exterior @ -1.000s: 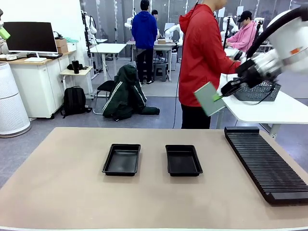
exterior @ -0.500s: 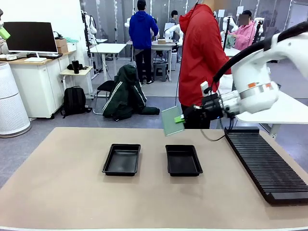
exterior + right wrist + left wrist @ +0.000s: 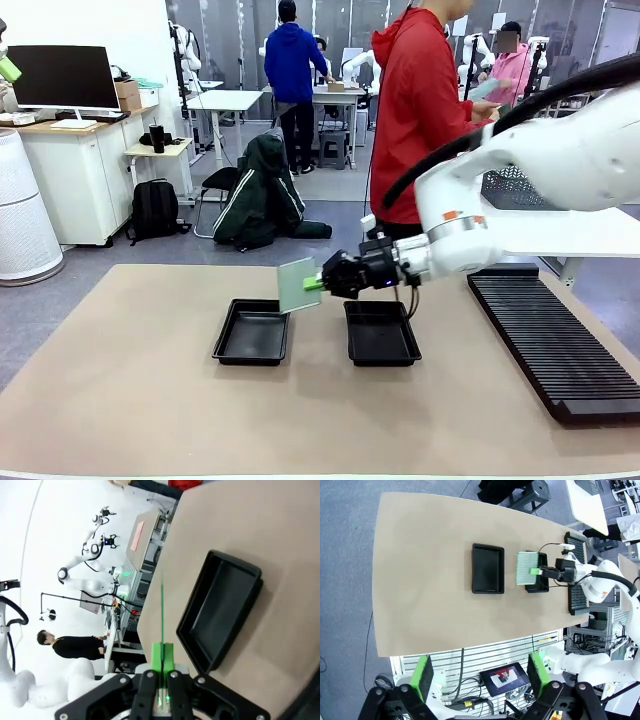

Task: Inspect and transfer BCBs to ESD trays.
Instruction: Pick up the Blank PCB from the PCB Rack and place it in the left ESD tray.

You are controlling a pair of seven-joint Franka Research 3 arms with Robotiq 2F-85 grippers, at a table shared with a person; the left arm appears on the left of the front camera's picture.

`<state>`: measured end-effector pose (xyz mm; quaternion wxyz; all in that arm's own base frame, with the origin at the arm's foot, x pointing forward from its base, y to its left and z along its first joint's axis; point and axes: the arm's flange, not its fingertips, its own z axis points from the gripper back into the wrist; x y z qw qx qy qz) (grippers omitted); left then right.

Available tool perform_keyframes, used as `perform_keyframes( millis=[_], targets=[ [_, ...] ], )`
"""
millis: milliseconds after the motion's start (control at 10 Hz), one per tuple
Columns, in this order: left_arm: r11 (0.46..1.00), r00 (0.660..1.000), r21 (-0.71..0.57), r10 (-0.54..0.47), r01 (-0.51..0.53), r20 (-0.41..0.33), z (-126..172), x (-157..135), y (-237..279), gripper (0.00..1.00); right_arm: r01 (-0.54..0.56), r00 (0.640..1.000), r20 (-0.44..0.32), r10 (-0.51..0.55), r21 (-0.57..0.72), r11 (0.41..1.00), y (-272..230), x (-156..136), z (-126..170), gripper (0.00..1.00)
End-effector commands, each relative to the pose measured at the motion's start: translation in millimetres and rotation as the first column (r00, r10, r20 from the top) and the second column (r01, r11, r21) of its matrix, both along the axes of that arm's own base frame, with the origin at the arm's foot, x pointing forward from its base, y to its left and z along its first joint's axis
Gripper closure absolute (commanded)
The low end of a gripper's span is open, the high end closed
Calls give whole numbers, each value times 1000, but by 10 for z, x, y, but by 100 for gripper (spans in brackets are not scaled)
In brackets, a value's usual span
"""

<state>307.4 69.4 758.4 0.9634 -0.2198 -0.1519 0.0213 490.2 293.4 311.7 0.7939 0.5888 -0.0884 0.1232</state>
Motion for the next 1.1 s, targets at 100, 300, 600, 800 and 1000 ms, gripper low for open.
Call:
perform_keyframes(
  millis=[100, 300, 600, 800, 1000],
  targets=[
    [1000, 1000, -3, 3, -3, -2, -15, -5, 6, 0, 63, 996, -60, -63, -6, 998, 486, 147, -221, 98],
    [1000, 1000, -3, 3, -3, -2, -15, -5, 6, 0, 105, 991, -75, -109, -47, 993, 717, 175, -400, 98],
    [1000, 1000, -3, 3, -3, -2, -15, -5, 6, 0, 103, 985, -132, -113, -83, 991, 861, 126, -523, 98],
    [1000, 1000, -3, 3, -3, -2, -15, -5, 6, 0, 96, 976, -183, -121, -137, 986, 886, 65, -589, 98],
    [1000, 1000, -3, 3, -3, -2, -15, -5, 6, 0, 102, 968, -213, -132, -145, 984, 913, 21, -611, 98]
  ],
)
